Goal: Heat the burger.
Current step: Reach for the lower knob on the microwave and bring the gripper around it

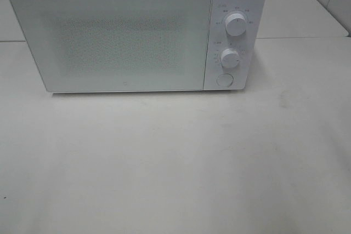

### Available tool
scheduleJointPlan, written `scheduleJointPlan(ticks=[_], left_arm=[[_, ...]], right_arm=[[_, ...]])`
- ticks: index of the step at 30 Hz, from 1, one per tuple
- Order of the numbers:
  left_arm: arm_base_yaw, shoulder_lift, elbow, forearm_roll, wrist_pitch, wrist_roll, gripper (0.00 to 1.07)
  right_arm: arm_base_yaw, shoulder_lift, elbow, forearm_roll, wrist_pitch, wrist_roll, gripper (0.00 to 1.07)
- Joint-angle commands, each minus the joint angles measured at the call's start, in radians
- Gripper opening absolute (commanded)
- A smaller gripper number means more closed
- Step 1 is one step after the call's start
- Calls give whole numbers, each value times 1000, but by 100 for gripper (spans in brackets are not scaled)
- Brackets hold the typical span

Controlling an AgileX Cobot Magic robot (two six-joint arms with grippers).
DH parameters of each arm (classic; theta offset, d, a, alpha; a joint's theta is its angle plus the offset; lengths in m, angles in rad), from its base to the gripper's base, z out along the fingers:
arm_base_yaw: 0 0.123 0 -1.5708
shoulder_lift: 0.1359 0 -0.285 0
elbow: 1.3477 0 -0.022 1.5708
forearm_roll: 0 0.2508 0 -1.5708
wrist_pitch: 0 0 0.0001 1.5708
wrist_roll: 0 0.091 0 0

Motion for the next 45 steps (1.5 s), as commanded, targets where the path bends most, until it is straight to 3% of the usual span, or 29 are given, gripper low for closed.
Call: scheduleJointPlan(ticks=[1,19,28,34,36,45], left_arm=[[1,-27,4,-11,-1,-7,100],[1,-27,4,-11,-1,-7,100],[1,-27,4,-11,-1,-7,100],[1,-27,4,-11,-1,-7,100],[1,-27,4,-11,-1,-7,100],[1,-27,4,-11,-1,-7,100]], right_arm=[[-1,28,2,0,-57,6,72],[-1,422,4,-4,-485,6,72],[10,566,110,79,-843,1,72],[128,673,164,260,-1053,-168,72],[208,730,170,358,-1140,-283,72],[392,843,170,533,-1292,-390,72]])
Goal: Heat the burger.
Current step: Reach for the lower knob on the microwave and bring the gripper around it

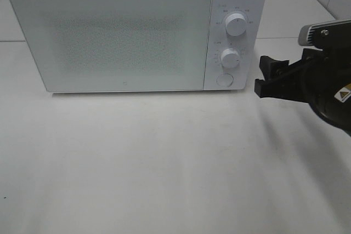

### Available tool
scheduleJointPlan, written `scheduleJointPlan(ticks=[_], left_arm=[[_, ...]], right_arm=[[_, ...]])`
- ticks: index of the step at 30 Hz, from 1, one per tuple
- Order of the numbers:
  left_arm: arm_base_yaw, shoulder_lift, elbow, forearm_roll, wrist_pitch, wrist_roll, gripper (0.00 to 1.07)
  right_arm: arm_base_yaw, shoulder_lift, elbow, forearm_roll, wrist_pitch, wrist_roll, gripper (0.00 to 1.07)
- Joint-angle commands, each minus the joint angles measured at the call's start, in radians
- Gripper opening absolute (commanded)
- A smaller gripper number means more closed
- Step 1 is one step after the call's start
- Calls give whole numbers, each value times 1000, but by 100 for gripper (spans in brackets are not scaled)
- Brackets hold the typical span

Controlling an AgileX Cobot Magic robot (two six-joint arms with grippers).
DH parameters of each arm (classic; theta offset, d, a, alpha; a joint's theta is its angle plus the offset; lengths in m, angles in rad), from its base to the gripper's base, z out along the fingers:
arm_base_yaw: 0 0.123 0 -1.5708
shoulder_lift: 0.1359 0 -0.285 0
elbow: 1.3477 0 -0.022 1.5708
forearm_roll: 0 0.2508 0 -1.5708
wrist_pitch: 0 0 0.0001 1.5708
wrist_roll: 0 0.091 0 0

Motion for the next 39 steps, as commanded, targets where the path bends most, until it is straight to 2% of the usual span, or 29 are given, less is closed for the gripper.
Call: scheduleJointPlan(ticks=[1,3,4,5,8,18,23,30,39], left_arm=[[1,-27,4,-11,-1,-7,100],[1,-27,4,-11,-1,-7,100],[1,-27,4,-11,-1,-7,100],[1,-27,4,-11,-1,-7,100],[1,-27,4,-11,-1,-7,100],[1,-27,4,-11,-1,-7,100],[1,-26,4,-11,-1,-7,100],[1,-26,4,-11,-1,-7,100],[1,-26,4,-11,-1,-7,100]], right_arm=[[47,19,1,47,-60,-34,72],[104,45,0,117,-78,-40,72],[104,45,0,117,-78,-40,72],[136,57,-2,189,-82,-44,72],[188,79,-2,279,-124,-55,72],[301,105,-13,391,-203,-88,72],[306,105,-34,432,-201,-89,73],[306,111,-60,420,-202,-88,73],[302,247,-158,406,-201,-76,77]])
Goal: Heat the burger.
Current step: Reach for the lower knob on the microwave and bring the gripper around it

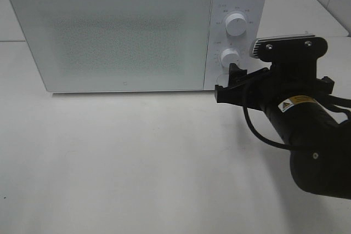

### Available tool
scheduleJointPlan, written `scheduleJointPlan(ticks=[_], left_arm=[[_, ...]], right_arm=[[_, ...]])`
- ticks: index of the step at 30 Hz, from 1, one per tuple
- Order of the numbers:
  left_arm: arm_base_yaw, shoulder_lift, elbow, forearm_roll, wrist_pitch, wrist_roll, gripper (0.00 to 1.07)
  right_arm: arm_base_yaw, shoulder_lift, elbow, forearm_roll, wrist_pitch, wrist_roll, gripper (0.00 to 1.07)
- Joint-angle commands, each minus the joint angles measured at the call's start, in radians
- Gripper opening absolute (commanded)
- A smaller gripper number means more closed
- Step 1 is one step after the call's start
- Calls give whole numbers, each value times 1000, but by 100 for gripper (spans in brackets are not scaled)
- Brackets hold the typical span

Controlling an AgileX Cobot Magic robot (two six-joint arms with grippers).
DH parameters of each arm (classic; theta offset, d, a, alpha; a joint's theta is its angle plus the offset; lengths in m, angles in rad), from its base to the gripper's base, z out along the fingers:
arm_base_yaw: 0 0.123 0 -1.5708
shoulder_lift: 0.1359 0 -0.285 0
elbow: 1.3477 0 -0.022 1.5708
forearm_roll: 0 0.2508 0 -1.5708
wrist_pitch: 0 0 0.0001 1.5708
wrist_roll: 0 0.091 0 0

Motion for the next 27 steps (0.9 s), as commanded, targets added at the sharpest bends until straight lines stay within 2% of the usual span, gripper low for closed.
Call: scheduleJointPlan(ticks=[1,5,10,20,27], left_arm=[[1,-26,4,-11,-1,-7,100],[1,-26,4,-11,-1,-7,100],[1,-26,4,-11,-1,-7,100],[1,-26,4,-11,-1,-7,100],[1,-26,4,-11,-1,-7,100]], right_arm=[[-2,59,-61,-8,-17,5,76],[-2,102,-102,3,-20,6,76],[-51,184,-191,-2,-12,15,76],[-95,260,-292,-22,-1,39,76],[-107,293,-325,-49,-8,42,76]])
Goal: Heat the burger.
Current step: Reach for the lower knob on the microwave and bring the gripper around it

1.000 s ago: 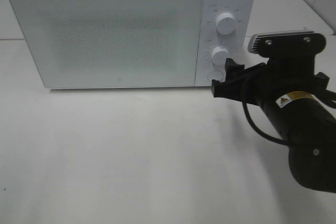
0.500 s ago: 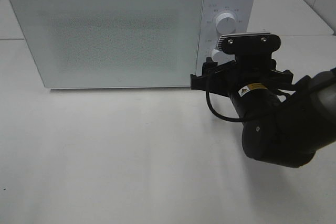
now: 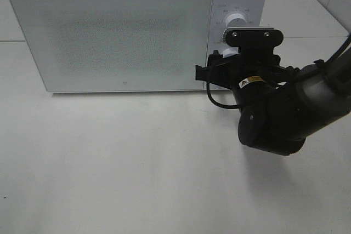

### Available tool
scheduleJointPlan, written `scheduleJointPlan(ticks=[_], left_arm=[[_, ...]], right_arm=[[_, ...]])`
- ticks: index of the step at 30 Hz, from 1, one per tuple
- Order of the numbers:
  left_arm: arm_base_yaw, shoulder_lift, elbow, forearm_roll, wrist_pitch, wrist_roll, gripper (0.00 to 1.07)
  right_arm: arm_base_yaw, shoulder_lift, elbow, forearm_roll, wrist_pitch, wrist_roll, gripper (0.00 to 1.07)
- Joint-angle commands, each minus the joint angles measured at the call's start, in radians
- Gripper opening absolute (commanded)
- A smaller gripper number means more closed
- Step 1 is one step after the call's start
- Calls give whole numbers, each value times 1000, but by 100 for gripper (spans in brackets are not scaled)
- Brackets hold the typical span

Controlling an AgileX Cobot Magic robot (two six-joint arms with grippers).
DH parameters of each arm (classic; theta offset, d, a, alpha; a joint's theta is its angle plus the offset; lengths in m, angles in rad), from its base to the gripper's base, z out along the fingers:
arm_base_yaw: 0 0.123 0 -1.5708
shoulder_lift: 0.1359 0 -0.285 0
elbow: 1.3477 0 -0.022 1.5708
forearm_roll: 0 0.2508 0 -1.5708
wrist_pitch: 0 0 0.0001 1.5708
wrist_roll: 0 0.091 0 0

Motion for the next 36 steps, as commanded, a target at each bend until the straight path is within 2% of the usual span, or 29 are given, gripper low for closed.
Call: scheduleJointPlan(ticks=[1,21,27,29,30,31,32,33,34,35,36], left_arm=[[1,-26,4,-11,-1,-7,100],[1,-26,4,-11,-1,-7,100],[1,-26,4,-11,-1,-7,100],[1,-26,4,-11,-1,-7,100],[1,-26,4,-11,-1,-7,100],[1,-26,4,-11,-1,-7,100],[1,-26,4,-11,-1,-7,100],[1,-26,4,-11,-1,-7,100],[1,-26,4,-11,-1,-7,100],[1,-26,4,-11,-1,-7,100],[1,-26,4,-11,-1,-7,100]], right_arm=[[-4,22,-24,-23,-8,9,76],[-49,75,-71,-65,-5,18,76],[-47,72,-71,-68,-3,18,69],[-47,71,-71,-68,-8,17,56],[-47,71,-71,-68,-8,17,56],[-47,71,-71,-68,-7,17,44],[-47,71,-70,-68,-7,17,37],[-47,71,-70,-68,-7,17,37],[-39,68,-59,-68,-8,17,24],[-39,68,-59,-68,-8,17,24],[-35,61,-46,-63,-23,9,12]])
